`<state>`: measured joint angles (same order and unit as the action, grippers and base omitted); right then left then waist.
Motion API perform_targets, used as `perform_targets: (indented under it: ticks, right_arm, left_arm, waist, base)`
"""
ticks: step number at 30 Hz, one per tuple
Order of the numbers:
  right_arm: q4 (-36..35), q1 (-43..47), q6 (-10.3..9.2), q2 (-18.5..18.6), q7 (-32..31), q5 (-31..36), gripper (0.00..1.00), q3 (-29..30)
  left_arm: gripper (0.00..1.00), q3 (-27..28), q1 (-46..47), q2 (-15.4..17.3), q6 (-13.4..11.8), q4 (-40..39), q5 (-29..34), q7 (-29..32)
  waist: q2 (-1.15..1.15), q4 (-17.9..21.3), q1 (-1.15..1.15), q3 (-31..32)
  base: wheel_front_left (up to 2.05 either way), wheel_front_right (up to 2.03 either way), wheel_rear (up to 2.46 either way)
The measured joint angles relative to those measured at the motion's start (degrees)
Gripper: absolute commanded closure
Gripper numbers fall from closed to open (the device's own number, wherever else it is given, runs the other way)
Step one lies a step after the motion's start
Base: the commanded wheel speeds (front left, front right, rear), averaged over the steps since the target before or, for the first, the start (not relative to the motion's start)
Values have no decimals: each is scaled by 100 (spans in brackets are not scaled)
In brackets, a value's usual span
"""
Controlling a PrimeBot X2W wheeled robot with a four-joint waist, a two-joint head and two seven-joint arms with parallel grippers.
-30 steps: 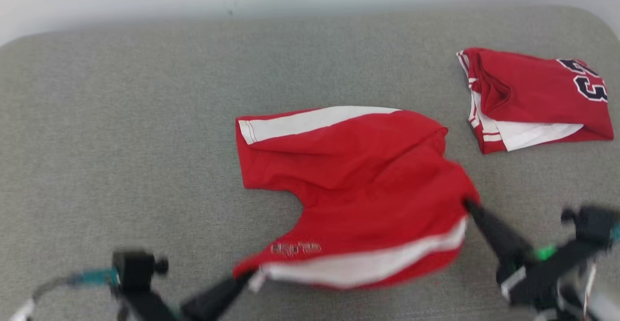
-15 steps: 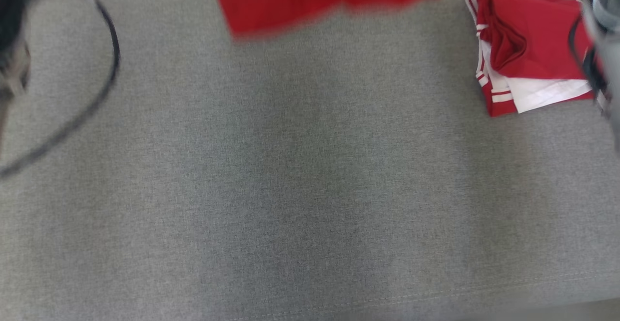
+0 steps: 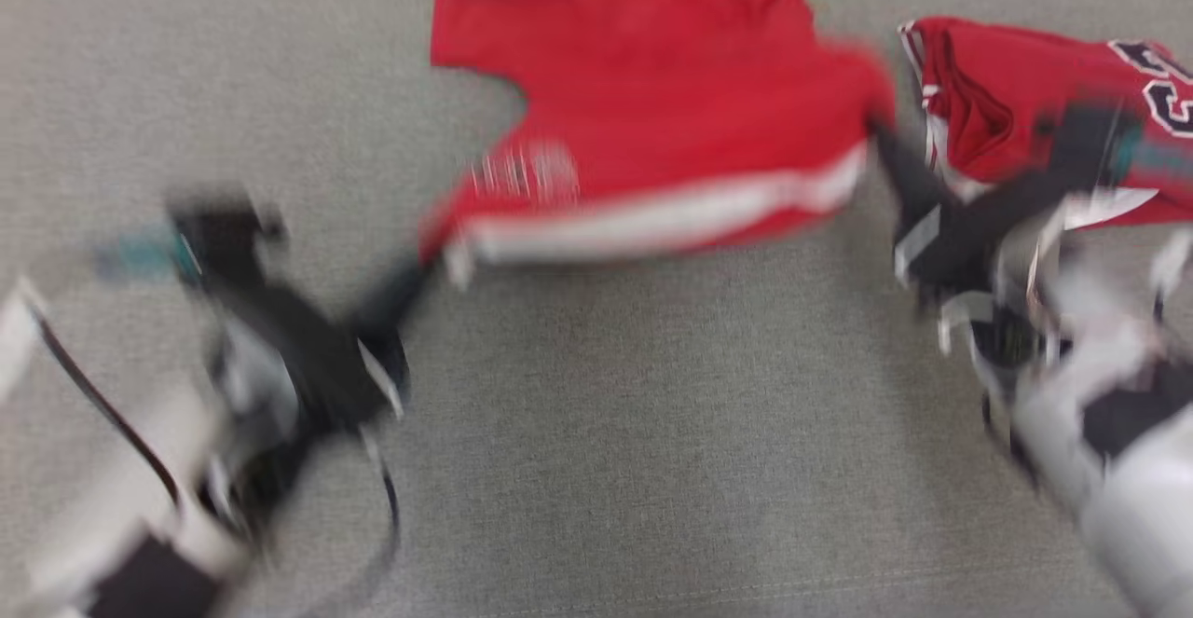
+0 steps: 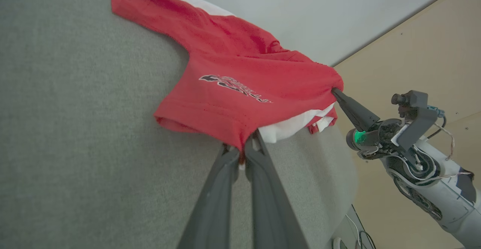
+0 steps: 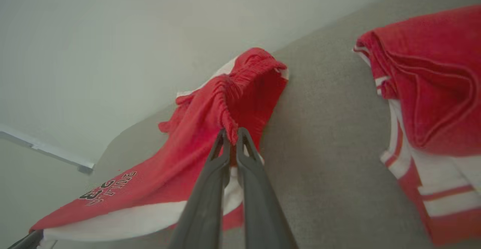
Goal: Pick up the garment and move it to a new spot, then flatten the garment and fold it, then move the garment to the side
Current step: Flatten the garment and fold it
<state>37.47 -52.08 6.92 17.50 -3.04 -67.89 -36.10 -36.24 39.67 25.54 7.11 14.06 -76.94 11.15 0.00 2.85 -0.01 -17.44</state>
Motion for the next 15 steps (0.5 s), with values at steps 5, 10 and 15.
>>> perform_targets:
  ticks: [5,10,15]
  right_arm:
    - [-341,1134,13,208,-38,-40,100,-302]
    - [-671,1591,14,455,188,33,100,-413]
    - [-966,2351,16,773,289,88,100,-603]
  left_arm:
    - [100,-194,-1224,1,0,-146,-125,-323]
    - [100,-326,-1844,175,2,-350,-103,-538]
    - [100,-525,-2352,309,2,-660,-42,-662]
  waist:
    - [0,-34,0,265]
    - [-1,-27,-1,486]
    - [0,-6,-1,679]
  base:
    - [0,0,0]
    - [0,0,0]
    - [0,0,0]
